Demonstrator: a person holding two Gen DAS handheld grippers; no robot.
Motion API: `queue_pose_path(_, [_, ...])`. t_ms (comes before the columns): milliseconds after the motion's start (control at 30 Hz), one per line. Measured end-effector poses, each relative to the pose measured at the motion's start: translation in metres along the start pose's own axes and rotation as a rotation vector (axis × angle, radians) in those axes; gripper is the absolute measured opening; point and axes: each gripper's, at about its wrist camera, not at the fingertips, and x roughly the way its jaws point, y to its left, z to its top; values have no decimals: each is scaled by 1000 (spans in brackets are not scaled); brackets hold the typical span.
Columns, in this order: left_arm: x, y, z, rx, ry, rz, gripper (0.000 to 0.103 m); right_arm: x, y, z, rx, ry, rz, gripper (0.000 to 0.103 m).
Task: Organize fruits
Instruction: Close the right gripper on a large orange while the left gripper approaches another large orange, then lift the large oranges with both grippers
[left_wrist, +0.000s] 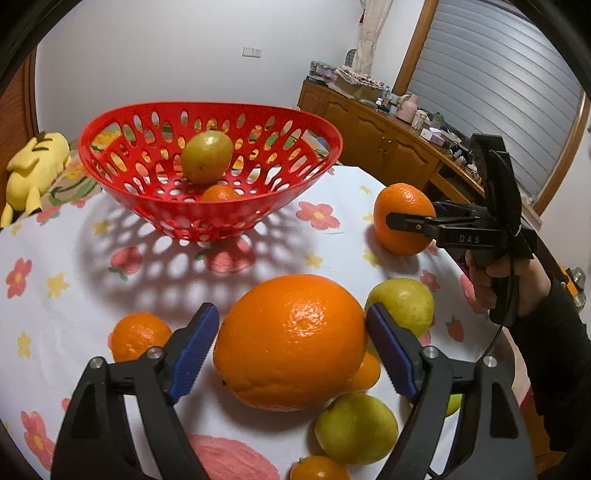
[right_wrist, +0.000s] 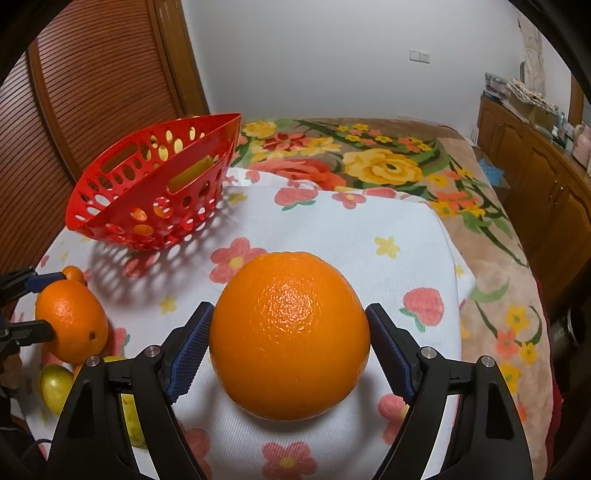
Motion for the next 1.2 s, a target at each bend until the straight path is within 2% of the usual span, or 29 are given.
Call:
queue_pose_path(133, [7,4,-2,-15,32,-31,90,0,0,0,0,0,2,85])
queue_pose_path(333, [19,1,-5,-14,75,-32,91,1,0,0,-4,1,-2,85])
queue_pose_path(533, [17,2,-7,-21,60,-37,87,6,4,-1,-20,25,-23,85])
queue_pose_path(633, [13,3,-7,-16,46,2,87,10,2,-4,-17,38,-14,85])
queue_pose_path(867, [-14,7,2,-19,-17,7,87,2,5,-6,-9,23,-22,83])
queue_pose_path(1200, [-51,13,20,3,-99,49,87,-45,31,20,-40,-69,15,83])
